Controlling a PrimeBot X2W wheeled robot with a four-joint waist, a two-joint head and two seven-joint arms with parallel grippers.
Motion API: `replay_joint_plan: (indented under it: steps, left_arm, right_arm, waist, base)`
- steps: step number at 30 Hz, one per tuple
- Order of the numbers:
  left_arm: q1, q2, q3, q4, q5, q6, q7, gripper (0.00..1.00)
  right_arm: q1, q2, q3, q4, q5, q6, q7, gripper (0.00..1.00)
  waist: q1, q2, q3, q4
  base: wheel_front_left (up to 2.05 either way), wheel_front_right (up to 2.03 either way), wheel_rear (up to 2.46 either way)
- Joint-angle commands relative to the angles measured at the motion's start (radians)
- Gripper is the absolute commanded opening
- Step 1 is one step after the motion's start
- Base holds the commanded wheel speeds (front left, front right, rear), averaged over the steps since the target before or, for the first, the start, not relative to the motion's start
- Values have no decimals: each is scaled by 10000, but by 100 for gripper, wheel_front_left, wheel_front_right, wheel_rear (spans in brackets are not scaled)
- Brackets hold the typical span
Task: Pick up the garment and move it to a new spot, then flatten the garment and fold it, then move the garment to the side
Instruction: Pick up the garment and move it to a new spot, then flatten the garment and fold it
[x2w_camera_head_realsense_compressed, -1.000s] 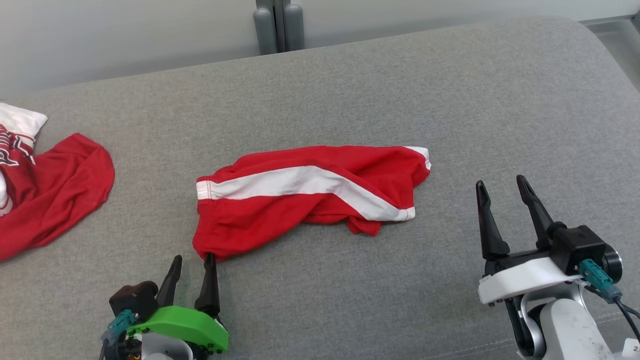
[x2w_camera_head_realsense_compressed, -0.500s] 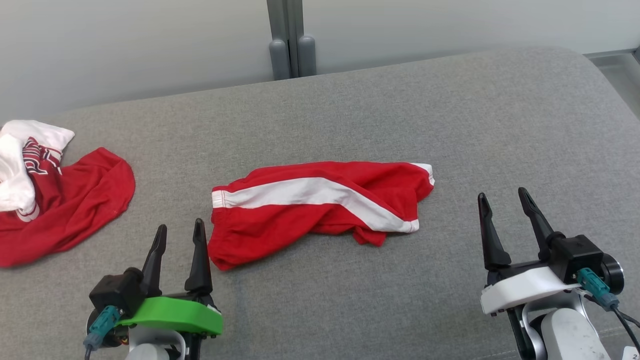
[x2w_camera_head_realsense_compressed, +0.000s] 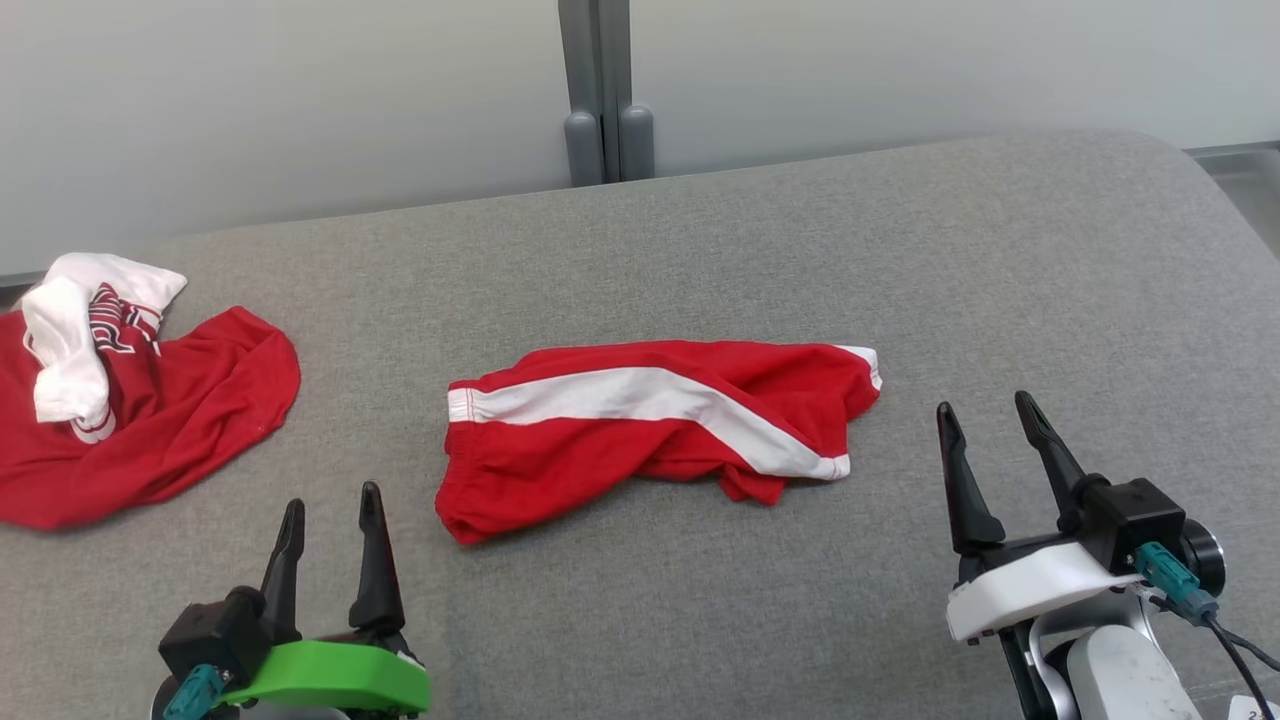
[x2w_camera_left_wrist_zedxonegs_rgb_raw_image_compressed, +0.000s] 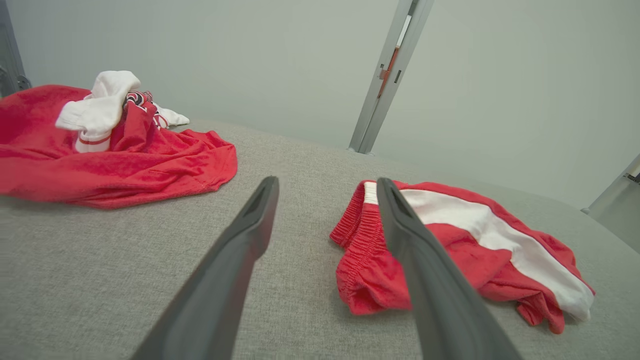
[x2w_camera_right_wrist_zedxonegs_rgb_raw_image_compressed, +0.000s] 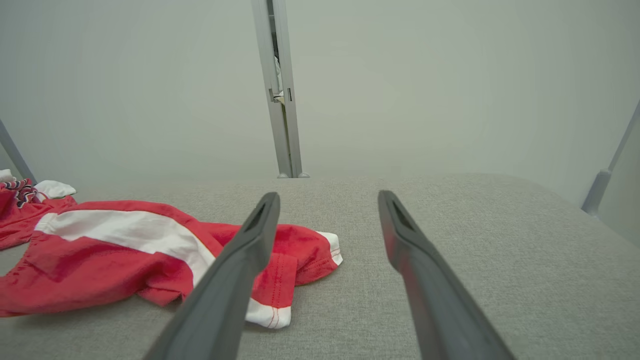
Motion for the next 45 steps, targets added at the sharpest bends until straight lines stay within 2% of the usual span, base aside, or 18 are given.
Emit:
replay_joint_plan:
  steps: [1, 26, 30, 34, 38, 45]
  left_arm:
    - [192, 20, 40, -67, -54, 47, -9, 100]
    - [242, 20, -51, -102, 114, 171, -9, 100]
    - [-122, 20, -207, 190, 316, 21, -9, 100]
    - [-909, 114, -615, 1082, 692, -292, 108, 100]
    - [-2073, 243, -993, 1884, 688, -554, 1117, 100]
    - [-3845, 267, -1097, 2972, -56, -815, 3110, 100]
  right_arm:
    - [14, -16, 40, 38, 97, -3, -31, 100]
    - [-84, -16, 341, 339, 239, -3, -31, 100]
    - [-159, -16, 311, 341, 202, -3, -31, 100]
    - [-226, -18, 307, 356, 174, -3, -31, 100]
    - [-306, -16, 318, 346, 165, -3, -31, 100]
    - [-476, -18, 385, 353, 209, -3, -31, 100]
  waist:
    - [0, 0, -27, 25]
    - [0, 0, 71, 184]
    - [0, 0, 227, 165]
    - [0, 0, 379, 159]
    - [0, 0, 553, 148]
    - [0, 0, 916, -18]
  base:
    - [0, 0, 0]
    - [0, 0, 0]
    - [0, 0, 0]
    - [0, 0, 0]
    - [0, 0, 0]
    - [0, 0, 0]
